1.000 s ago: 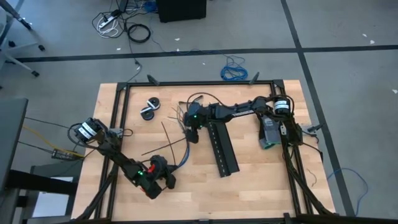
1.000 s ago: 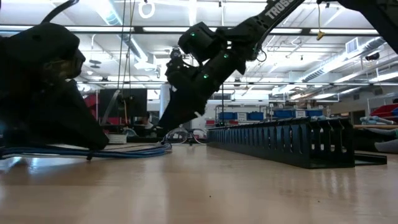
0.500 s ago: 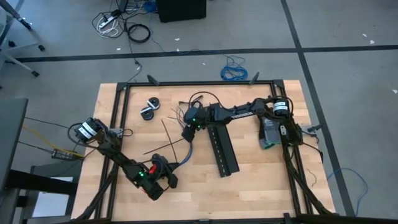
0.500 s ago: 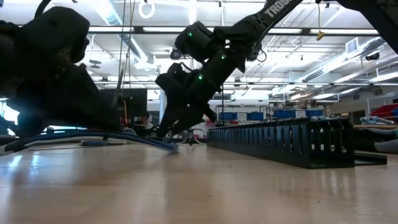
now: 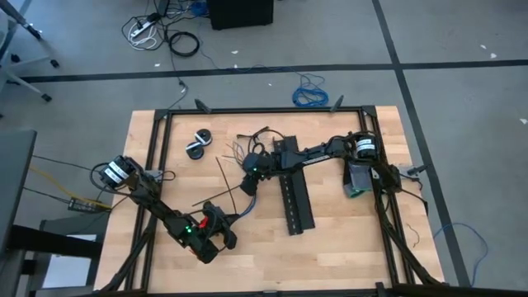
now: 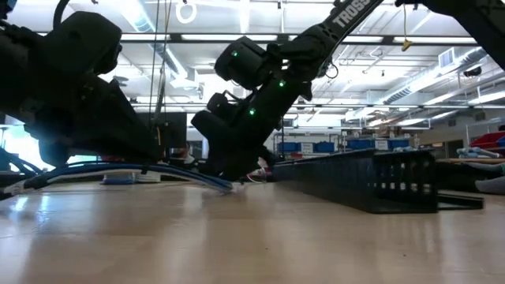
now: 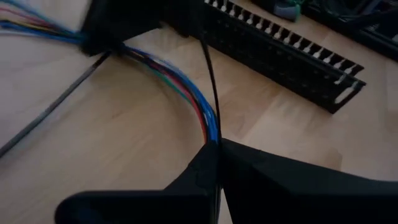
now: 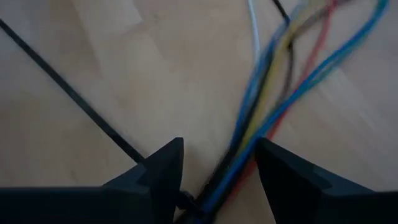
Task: Ziptie cables
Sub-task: Put the wrapped cables into the black cable duct
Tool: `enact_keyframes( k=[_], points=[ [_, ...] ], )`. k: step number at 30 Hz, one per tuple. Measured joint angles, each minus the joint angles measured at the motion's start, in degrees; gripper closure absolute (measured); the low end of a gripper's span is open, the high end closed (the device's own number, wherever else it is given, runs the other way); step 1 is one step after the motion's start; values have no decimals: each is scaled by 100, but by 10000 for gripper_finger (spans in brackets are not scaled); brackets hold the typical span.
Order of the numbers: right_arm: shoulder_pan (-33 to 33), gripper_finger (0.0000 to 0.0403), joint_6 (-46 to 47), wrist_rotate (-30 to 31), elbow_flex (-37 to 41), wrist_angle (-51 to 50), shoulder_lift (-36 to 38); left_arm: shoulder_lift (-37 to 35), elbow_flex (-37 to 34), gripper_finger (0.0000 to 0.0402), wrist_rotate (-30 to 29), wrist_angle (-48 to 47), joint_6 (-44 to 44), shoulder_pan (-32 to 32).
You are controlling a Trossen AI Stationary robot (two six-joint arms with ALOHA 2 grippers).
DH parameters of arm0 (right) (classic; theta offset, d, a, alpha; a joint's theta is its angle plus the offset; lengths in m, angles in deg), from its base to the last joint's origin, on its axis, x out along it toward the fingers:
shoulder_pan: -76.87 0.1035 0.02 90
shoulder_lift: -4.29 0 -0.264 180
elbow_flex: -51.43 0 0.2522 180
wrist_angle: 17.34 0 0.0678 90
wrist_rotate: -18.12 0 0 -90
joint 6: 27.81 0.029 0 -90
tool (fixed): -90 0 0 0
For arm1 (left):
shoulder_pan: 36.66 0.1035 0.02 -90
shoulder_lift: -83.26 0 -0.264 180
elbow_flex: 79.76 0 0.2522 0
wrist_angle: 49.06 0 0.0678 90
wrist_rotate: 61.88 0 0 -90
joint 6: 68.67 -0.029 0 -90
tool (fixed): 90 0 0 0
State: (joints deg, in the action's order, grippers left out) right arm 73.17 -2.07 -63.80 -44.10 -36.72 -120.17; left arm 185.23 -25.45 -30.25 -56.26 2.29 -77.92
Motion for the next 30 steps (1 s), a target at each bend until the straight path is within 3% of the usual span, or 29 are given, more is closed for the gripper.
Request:
enact_keyframes(
  k=[6, 13, 22, 30],
  points=[
    [31, 233, 201, 177, -6, -315, -13, 2, -3, 401, 57, 1, -44, 2],
    [27, 388, -140, 433, 6, -377, -11, 2, -4, 401, -29, 429, -617, 2],
    [67, 401, -591, 411, 33, 30, 309, 2, 21, 401, -222, 890, -1238, 2],
    [178, 402, -956, 1061, 19, -329, 1265, 2, 481, 401, -834, 1060, -1792, 354]
  ],
)
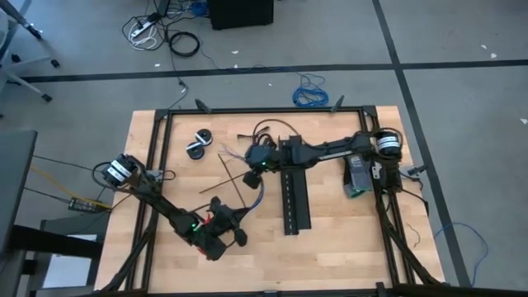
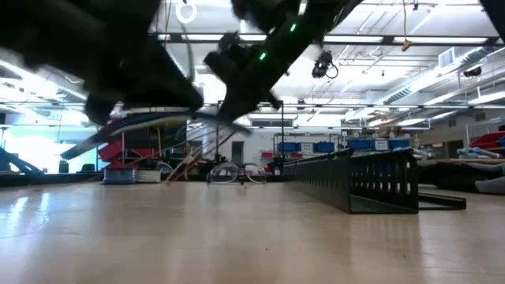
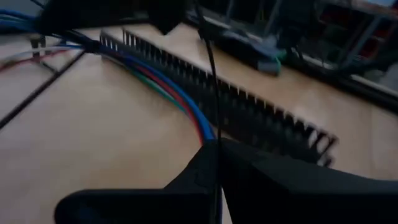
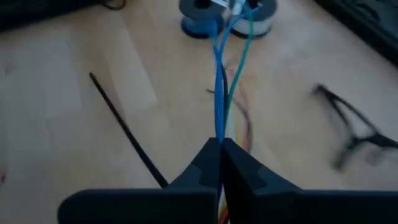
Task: Ziptie cables
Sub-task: Put the wrapped cables into the black cable duct
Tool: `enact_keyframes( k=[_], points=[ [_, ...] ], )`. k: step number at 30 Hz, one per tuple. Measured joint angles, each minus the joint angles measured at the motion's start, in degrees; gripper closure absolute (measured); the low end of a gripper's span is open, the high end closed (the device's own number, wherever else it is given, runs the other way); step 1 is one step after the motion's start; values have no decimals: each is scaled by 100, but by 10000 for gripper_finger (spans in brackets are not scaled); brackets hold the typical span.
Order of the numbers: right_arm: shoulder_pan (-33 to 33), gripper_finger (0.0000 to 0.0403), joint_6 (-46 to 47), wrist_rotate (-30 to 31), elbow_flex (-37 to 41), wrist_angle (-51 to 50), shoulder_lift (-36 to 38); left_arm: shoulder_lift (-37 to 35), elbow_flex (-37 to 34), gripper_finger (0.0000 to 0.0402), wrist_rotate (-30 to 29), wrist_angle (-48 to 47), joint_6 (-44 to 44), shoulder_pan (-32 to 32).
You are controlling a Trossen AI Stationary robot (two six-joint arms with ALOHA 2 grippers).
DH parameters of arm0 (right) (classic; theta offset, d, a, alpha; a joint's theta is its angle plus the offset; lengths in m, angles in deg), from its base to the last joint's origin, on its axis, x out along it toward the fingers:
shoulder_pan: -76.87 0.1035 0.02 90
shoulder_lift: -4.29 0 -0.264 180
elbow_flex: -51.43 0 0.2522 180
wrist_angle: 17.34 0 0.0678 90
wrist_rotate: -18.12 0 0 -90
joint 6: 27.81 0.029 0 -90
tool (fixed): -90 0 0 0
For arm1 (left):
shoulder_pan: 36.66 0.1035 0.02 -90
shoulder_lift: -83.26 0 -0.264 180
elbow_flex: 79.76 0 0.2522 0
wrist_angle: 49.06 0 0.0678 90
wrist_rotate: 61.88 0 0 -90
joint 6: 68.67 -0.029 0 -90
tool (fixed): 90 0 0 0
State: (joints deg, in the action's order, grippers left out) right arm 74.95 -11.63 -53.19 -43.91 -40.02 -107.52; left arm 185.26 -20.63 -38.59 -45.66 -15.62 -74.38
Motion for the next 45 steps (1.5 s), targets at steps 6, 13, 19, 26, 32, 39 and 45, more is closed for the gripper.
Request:
enact_keyframes(
  k=[6, 13, 19, 26, 32, 39, 45],
  points=[
    [-204, 402, -38, 450, 45, -1092, 610, 0, 386, 401, 7, 983, -1157, 470],
    [-736, 402, -36, 358, 48, -2012, 1043, 427, 811, 401, 171, 1599, -1572, 754],
    [-1018, 403, -169, -152, 140, -2004, 1073, 1192, 1453, 401, 791, 2762, -2618, 1168],
    [-1340, 403, -240, -47, 682, -2050, 1443, 1744, 2256, 401, 1377, 2812, -3170, 1677],
    [-1575, 402, -242, 21, 1232, -1530, 2315, 1753, 2636, 401, 1711, 2854, -3735, 1969],
    [-1781, 402, -244, 171, 1977, -1035, 3146, 1751, 3119, 401, 2089, 2763, -4089, 2205],
    [-1846, 403, -186, 197, 2919, 241, 3048, 1930, 3290, 401, 2421, 2708, -4048, 2392]
  ],
)
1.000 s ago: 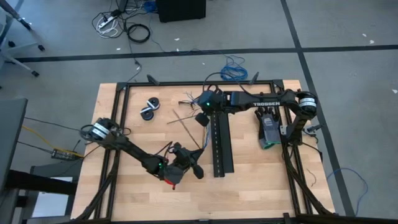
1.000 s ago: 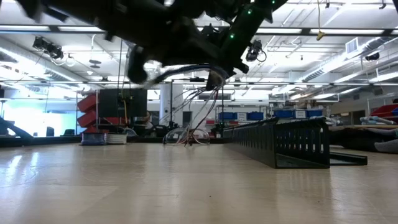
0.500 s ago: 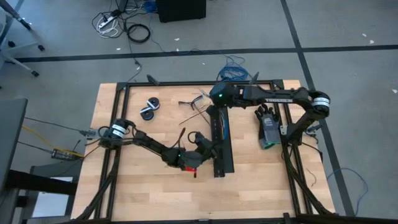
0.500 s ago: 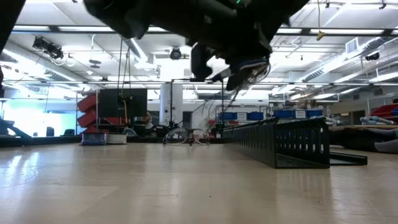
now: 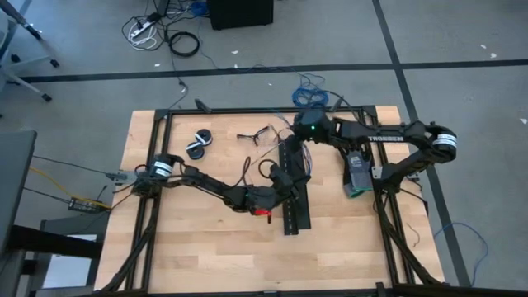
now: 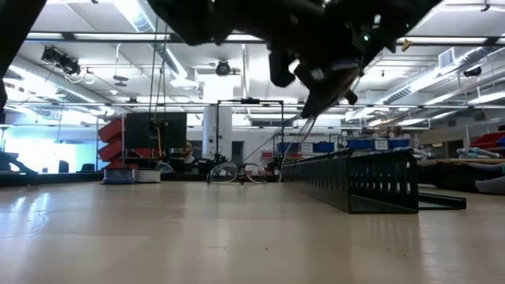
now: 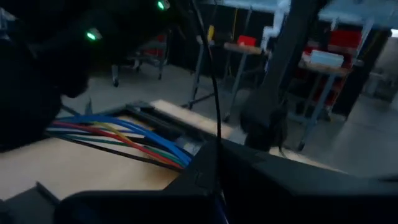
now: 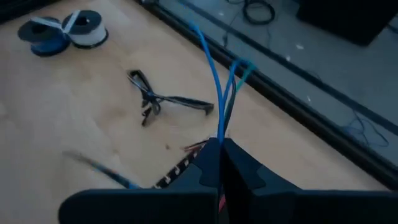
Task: Ziptie cables
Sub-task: Put the wrapped cables into the black cable duct
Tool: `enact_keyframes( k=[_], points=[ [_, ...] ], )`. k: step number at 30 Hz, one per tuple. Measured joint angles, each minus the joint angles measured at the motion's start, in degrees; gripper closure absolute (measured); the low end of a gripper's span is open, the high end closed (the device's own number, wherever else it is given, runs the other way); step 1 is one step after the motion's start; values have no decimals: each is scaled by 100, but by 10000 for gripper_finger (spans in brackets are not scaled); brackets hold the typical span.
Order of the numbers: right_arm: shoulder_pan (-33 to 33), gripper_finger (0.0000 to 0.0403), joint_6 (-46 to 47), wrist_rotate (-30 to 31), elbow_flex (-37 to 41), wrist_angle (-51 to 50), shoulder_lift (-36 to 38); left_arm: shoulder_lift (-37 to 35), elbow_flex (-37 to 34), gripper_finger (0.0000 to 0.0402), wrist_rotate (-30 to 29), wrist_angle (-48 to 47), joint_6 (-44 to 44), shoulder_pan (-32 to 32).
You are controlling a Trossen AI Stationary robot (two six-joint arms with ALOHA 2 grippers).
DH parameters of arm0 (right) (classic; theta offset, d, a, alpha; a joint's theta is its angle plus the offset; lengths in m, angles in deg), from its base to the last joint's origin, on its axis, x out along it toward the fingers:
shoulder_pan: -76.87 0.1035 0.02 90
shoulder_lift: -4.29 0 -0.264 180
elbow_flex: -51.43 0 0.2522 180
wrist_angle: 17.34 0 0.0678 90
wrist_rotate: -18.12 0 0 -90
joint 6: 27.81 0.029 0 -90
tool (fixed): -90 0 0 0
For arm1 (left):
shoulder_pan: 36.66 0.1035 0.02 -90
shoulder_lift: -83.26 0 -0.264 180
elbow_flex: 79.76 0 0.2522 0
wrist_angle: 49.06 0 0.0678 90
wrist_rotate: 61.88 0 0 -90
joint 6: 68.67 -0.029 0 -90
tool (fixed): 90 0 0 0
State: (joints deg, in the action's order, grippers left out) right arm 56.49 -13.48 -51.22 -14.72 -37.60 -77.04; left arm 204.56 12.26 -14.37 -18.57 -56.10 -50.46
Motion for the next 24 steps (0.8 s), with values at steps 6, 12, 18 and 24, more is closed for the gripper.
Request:
enact_keyframes(
  k=[6, 12, 18, 24],
  points=[
    [-126, 403, 383, -516, 469, 378, -113, 323, 35, 401, 305, -72, 570, 70],
    [71, 403, 689, -868, 629, 483, -453, 516, 31, 401, 453, -208, 1027, 4],
    [456, 403, 854, -949, 633, 571, -933, 520, 25, 401, 466, -455, 1235, -163],
    [695, 403, 954, -986, 633, 998, -1200, 520, 24, 401, 269, -938, 1361, -381]
  ],
)
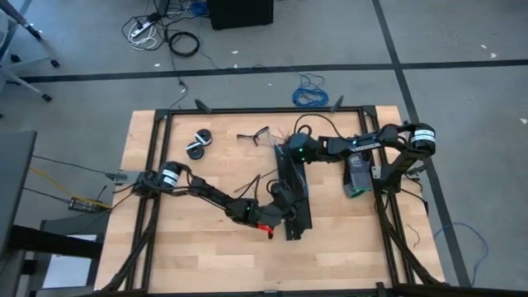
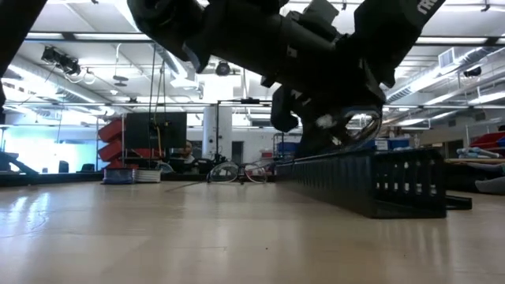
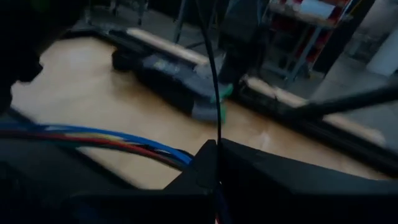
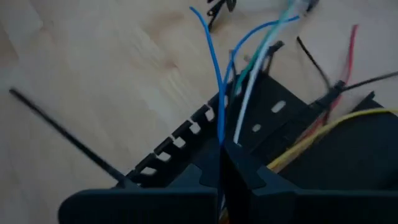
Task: Ziptie cables
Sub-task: Put the wrapped cables into the black cable duct
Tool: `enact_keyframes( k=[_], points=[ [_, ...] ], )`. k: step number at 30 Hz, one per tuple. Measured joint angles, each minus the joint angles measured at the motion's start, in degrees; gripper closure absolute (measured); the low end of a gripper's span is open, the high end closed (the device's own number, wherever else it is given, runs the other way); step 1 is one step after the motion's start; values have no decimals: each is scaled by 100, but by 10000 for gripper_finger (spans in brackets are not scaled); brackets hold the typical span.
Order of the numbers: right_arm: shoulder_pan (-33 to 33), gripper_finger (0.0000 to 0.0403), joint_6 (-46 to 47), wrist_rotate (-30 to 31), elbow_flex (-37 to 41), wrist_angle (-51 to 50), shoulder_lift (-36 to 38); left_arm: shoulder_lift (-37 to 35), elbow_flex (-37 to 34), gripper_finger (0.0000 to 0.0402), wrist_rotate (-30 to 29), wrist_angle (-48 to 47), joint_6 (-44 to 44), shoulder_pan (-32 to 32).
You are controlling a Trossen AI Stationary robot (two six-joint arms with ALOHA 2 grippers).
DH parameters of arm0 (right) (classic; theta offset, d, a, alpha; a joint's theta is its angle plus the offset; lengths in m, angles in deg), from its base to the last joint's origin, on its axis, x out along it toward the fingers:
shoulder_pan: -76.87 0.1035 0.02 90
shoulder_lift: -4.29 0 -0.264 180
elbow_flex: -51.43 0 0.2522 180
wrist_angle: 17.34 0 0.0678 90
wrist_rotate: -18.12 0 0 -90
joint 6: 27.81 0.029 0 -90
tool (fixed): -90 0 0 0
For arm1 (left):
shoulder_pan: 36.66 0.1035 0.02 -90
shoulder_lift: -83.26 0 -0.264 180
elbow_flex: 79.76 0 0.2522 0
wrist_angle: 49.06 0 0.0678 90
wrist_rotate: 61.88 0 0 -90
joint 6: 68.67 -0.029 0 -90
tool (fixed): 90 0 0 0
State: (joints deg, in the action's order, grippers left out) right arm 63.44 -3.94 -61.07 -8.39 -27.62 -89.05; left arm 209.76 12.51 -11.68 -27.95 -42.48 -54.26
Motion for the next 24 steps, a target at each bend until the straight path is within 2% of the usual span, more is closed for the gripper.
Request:
enact_keyframes(
  k=[3, 9, 13, 20, 24],
  points=[
    [26, 402, 5, 8, 0, 301, -7, -2, 1, 401, -282, -178, 105, -67],
    [-18, 377, -324, -252, -7, 720, 196, -2, 2, 401, -374, -220, 121, -77],
    [-189, 337, -296, -1025, -58, 559, 439, -2, -2, 401, -428, -262, 119, -90],
    [-563, 243, -165, -2744, -75, 478, 922, -2, 0, 401, -447, -299, 103, -102],
    [-690, 208, -412, -3183, -75, 404, 1380, -53, -1, 401, -629, -547, -62, -148]
  ],
)
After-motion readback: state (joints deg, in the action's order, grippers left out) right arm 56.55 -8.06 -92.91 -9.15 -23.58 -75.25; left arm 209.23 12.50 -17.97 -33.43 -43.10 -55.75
